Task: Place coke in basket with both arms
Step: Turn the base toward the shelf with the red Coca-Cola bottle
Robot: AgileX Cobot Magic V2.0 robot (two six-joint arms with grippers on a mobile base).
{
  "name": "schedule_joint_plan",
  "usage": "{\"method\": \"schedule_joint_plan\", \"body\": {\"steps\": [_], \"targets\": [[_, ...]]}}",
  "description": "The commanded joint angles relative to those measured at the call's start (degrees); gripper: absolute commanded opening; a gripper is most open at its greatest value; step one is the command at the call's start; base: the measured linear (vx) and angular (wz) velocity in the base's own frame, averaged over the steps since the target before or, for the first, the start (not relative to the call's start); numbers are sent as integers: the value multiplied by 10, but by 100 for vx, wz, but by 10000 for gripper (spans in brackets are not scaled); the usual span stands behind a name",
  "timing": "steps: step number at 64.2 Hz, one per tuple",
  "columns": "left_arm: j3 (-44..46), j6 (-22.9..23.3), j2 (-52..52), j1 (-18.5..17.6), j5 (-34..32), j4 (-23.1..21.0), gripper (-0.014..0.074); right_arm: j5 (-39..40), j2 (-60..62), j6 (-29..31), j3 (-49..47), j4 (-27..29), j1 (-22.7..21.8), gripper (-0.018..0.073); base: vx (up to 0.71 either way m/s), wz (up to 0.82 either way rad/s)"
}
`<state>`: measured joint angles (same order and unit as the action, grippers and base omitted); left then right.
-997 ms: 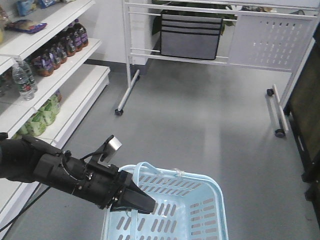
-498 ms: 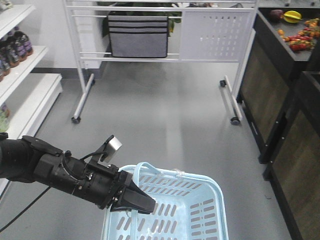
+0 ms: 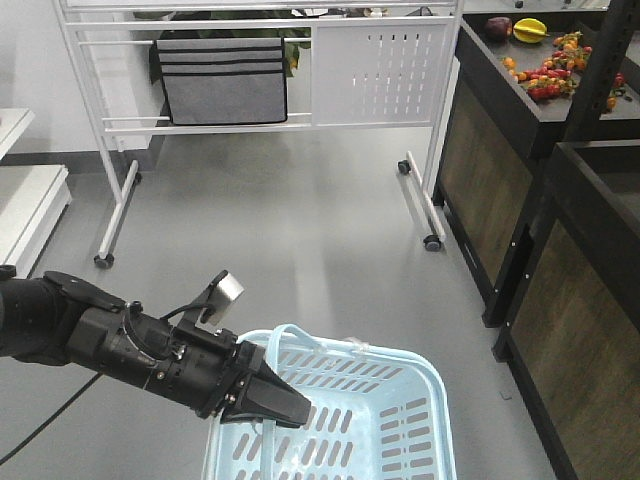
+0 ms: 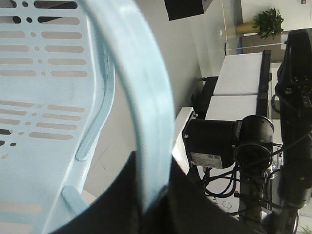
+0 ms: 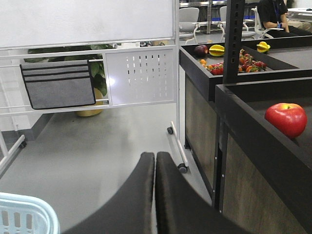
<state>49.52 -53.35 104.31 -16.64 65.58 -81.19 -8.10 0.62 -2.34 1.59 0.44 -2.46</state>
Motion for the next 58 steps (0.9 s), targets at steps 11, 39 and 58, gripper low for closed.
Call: {"method": "schedule_joint_plan", "body": {"steps": [11, 39, 58], "targets": [[13, -6, -31, -1, 51, -39, -6, 45, 10, 2, 7, -4, -3, -9, 17, -3], [13, -6, -31, -1, 51, -39, -6, 45, 10, 2, 7, -4, -3, -9, 21, 6], [13, -6, -31, -1, 51, -39, -6, 45, 10, 2, 7, -4, -3, -9, 22, 0]]}}
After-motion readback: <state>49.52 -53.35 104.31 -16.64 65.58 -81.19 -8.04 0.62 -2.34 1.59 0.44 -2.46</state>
